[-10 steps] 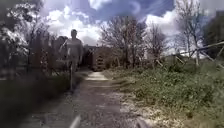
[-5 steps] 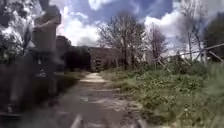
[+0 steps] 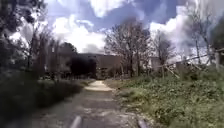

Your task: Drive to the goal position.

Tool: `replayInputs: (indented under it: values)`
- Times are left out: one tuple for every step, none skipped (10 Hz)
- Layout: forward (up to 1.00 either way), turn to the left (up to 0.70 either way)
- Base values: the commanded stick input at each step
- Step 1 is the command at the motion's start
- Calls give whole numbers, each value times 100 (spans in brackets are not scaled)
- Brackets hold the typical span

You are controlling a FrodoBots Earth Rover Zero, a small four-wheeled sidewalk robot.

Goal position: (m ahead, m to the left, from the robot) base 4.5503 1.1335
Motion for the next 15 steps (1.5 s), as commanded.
replayInputs:
  values:
    - [100, 0]
    - [100, 0]
    - [100, 0]
    - [100, 0]
    - [100, 0]
    - [100, 0]
    - [100, 3]
    - [100, 9]
    - [100, 14]
    - [100, 20]
    - [100, 25]
    - [100, 27]
    - [100, 27]
    - [100, 27]
    - [100, 19]
